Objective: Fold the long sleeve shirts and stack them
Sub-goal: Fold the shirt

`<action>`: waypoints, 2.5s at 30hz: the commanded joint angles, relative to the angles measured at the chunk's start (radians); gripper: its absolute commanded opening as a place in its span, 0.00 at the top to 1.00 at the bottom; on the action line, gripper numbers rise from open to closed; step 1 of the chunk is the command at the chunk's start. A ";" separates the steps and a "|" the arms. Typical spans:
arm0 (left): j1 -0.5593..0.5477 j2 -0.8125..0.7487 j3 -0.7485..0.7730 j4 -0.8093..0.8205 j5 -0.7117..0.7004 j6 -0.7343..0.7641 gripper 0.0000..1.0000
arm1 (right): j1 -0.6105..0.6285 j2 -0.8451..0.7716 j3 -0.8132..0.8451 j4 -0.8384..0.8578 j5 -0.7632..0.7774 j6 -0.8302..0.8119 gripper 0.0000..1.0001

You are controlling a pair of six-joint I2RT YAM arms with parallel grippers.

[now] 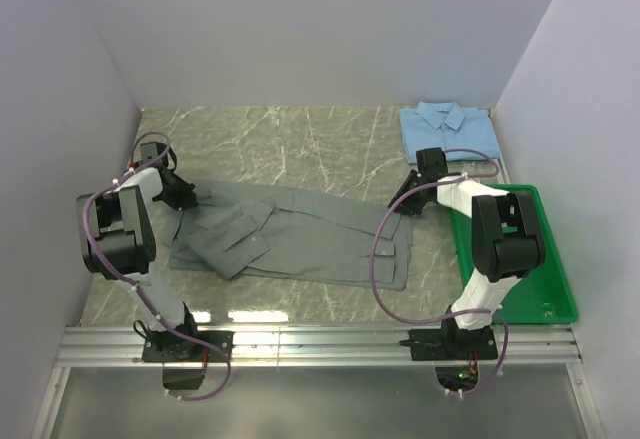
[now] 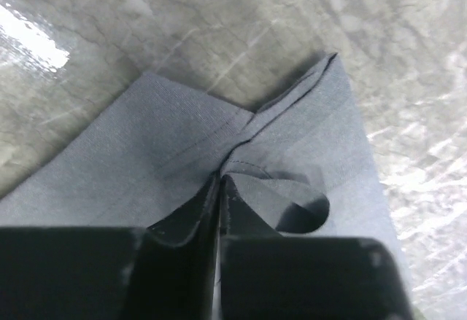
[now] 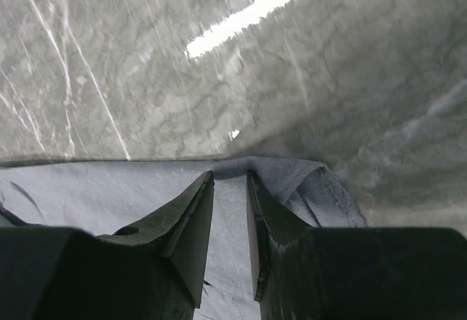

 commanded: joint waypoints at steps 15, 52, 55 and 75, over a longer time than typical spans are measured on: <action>0.035 -0.180 0.026 -0.051 -0.006 0.080 0.40 | 0.044 -0.054 0.203 0.007 0.079 -0.158 0.63; -0.528 -0.292 -0.114 -0.078 -0.120 0.499 0.26 | 0.358 -0.412 0.000 0.009 -0.028 -0.485 0.38; -0.528 -0.281 -0.118 -0.059 -0.121 0.514 0.27 | 0.360 -0.389 0.005 0.007 -0.031 -0.483 0.38; -0.528 -0.207 -0.134 -0.087 -0.043 0.513 0.54 | 0.364 -0.309 0.040 0.012 -0.061 -0.479 0.39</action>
